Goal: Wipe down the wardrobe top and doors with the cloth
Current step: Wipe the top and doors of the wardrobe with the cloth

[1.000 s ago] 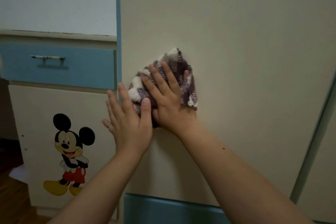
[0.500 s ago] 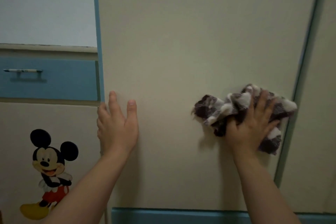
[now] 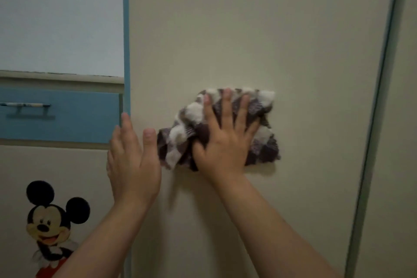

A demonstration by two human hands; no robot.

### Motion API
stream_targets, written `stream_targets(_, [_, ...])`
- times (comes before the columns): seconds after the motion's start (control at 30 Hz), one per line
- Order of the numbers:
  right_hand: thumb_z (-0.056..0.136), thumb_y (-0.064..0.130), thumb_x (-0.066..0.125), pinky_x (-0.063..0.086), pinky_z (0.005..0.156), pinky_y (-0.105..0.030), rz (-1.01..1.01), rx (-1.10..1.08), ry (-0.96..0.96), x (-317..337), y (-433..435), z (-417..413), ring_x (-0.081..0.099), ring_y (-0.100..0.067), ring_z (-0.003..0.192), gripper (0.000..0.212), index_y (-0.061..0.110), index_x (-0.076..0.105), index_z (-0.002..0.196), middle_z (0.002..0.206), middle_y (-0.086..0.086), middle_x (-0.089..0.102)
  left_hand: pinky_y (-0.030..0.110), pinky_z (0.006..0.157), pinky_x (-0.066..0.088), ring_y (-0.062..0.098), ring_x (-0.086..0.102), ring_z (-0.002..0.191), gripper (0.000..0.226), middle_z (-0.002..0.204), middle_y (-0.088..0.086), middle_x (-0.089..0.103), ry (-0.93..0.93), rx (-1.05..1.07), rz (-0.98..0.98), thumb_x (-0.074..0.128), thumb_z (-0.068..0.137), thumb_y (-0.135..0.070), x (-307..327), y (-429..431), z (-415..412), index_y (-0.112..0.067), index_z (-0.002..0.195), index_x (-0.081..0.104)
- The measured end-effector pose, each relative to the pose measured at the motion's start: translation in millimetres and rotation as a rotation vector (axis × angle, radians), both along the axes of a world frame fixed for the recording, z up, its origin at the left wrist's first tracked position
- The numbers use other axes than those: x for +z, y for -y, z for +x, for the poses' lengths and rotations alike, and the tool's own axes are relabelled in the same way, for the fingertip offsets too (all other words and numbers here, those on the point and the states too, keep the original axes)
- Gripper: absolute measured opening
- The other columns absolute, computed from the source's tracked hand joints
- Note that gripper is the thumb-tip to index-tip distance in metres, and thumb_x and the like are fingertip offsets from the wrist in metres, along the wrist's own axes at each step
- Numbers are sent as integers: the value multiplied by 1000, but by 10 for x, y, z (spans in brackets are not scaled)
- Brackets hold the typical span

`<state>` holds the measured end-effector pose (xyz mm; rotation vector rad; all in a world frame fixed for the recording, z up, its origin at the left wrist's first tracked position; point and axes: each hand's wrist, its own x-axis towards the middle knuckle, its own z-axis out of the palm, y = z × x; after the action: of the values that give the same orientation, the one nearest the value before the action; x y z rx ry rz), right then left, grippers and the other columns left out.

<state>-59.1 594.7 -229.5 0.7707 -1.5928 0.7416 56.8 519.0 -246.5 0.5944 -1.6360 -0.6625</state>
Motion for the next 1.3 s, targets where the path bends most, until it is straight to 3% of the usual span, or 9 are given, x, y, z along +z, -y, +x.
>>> stream_targets(0.17, [84,47,37,-2,109,-61,189,25,-151,-141,504,341,15,-33,142,60,31,37,141,152,-4,31,48,113,4,23,4,143,85,156,9,6,106,94,-108,8,73,-69,4,35,56,-27,147,3])
stream_targets(0.33, [82,51,32,-2,109,-61,360,26,-346,128,514,271,18,-29,142,61,29,45,138,151,-1,34,53,112,0,24,-3,143,82,157,8,-5,140,164,-68,25,77,-62,103,35,92,-30,146,-5])
stream_targets(0.43, [79,41,40,-5,109,-61,292,173,-400,365,394,83,22,-32,139,58,22,54,132,146,-7,41,52,112,0,24,-3,143,83,156,7,-7,149,153,-159,24,75,-65,148,-11,39,-32,145,-8])
stream_targets(0.63, [68,51,45,9,107,-61,181,-13,-351,711,-194,-263,32,-37,136,71,26,51,134,145,-8,42,38,114,6,19,4,143,86,157,8,5,10,-60,-17,30,74,-60,172,-33,-144,-24,147,4])
stream_targets(0.77, [69,55,42,6,104,-67,61,-103,-168,810,-717,-601,23,-35,140,77,27,40,141,150,-9,33,43,115,10,23,13,142,84,155,8,14,-64,-15,-31,28,76,-60,132,1,-175,-21,147,9])
stream_targets(0.93, [68,57,33,-4,105,-67,-24,-158,64,841,-1301,-938,3,-30,144,84,27,26,147,157,-1,13,31,108,22,20,29,135,74,148,7,29,-233,-111,-47,37,79,-47,227,17,-140,-20,145,19])
stream_targets(1.13, [67,54,31,-2,106,-68,-215,-126,174,990,-1387,-954,3,-33,144,84,23,33,145,157,-2,14,29,98,33,9,42,115,59,127,3,46,-414,-95,-66,40,81,-40,331,181,-126,-17,135,39])
stream_targets(1.23, [65,58,30,-2,105,-67,-169,-99,119,1139,-1029,-724,2,-33,144,85,25,34,144,157,-1,15,24,94,32,4,41,109,53,125,7,50,-424,-22,-157,42,82,-39,440,227,-133,-15,128,49])
stream_targets(1.3, [64,58,34,0,104,-68,-71,-91,-11,1230,-668,-524,9,-36,143,85,26,37,143,155,-5,22,29,99,33,14,44,114,55,125,12,51,-407,6,-220,40,81,-41,550,240,-148,-12,125,52])
